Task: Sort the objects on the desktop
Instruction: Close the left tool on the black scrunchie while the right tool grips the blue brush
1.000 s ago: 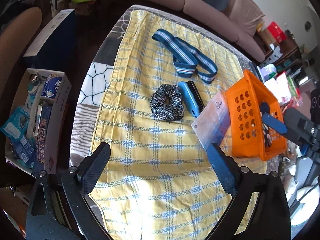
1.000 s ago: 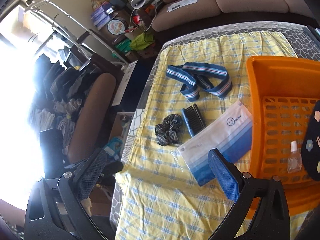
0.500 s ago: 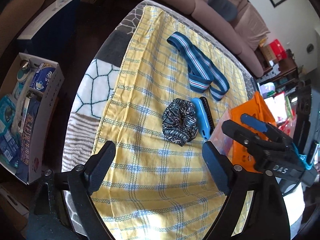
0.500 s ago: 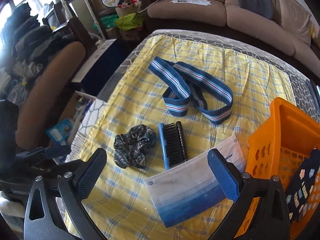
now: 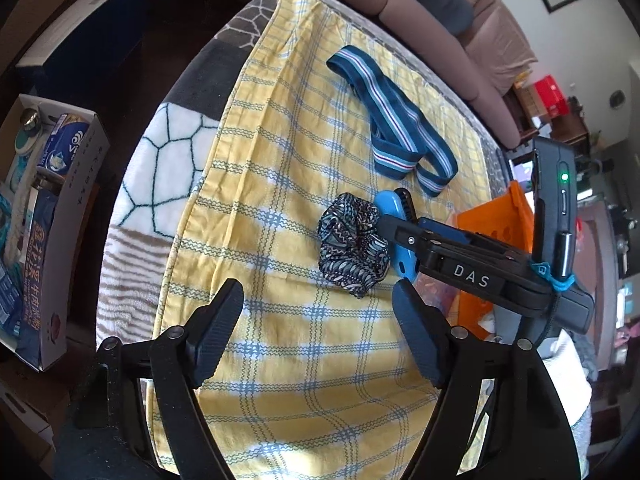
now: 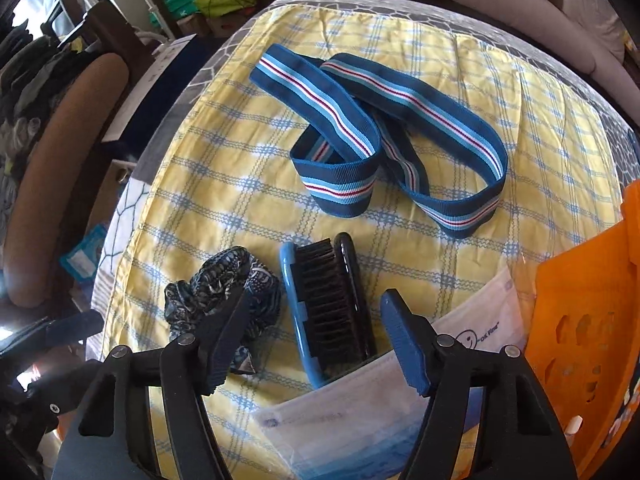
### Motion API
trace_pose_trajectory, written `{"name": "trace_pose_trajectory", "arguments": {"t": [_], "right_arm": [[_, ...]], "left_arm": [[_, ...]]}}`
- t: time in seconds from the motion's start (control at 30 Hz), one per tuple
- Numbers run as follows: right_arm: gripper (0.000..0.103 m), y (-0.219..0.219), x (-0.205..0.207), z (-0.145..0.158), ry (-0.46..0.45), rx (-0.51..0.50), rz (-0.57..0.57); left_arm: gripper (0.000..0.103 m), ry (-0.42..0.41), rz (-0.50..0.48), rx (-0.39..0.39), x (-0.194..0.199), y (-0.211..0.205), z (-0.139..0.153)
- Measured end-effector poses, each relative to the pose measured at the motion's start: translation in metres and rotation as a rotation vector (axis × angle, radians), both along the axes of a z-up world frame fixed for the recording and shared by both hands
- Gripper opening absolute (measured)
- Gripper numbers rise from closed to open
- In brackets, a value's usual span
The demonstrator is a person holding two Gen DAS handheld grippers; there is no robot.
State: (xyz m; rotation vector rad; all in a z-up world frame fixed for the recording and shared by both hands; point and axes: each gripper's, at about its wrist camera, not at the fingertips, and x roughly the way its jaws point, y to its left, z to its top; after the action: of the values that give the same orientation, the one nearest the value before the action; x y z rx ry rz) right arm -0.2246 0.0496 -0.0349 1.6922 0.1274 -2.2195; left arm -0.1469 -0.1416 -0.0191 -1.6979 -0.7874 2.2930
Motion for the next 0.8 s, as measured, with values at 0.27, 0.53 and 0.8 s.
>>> {"name": "trace_pose_trajectory", "arguments": {"t": [0.27,0.53,0.8], "right_arm": [[0.043,0.014,-0.004,-0.008,-0.032,-0.085,-0.035],[0.042,0.016,-0.004,-0.010,-0.029,-0.097,-0.040],[0.039,0.012,-0.001,-0.008,0.003,-0.096,-0.009]], "left_arm": [[0.062,-0.011,-0.076,-0.078,-0.014,0.027,-0.013],[0.062,-0.008,-0.156,-0.168,-0.024,0.053,-0.024],[0.009,0.051,-0.163,-0.212,-0.021,0.054,-0.014]]}}
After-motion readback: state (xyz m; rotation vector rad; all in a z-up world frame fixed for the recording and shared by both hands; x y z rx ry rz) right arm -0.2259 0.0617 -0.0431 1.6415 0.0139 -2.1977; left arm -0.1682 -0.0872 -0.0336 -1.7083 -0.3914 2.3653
